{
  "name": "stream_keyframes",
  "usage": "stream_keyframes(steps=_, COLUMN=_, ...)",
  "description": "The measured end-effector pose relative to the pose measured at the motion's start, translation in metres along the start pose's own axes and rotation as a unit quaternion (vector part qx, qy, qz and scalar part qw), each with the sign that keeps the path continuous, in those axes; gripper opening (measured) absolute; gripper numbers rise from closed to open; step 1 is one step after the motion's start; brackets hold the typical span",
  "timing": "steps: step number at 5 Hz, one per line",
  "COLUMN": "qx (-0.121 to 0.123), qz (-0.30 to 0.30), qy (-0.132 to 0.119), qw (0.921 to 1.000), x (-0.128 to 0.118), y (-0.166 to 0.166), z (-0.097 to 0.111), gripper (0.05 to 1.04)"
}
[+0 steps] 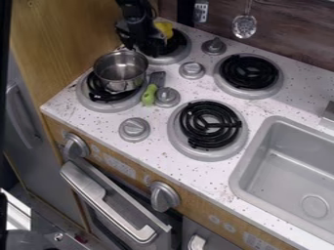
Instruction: Move the yellow thing in between the burner
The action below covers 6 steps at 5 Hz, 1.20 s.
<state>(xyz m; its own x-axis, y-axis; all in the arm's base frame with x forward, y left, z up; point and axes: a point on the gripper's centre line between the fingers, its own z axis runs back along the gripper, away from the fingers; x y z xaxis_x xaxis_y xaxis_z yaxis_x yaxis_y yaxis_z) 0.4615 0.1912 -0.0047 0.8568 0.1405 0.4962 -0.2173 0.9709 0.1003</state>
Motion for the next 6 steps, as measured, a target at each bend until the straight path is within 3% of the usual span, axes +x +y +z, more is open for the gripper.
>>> stream_keyframes(steps=4, qx=0.01, qz=0.003, qy=-0.016, qw=0.9998, x=0.019, y=0.004, z=-0.019, gripper=0.976)
stream_keyframes(steps=5, qx=0.006, qz=0.01, qy=-0.009, qw=0.9999, x=0.014, y=0.002, z=-0.025, gripper=0.896)
stream_keyframes(steps=6, qx=0.008, qz=0.009, qy=-0.016, qw=0.9998, x=0.02, y=0.003, z=-0.023, gripper=0.61)
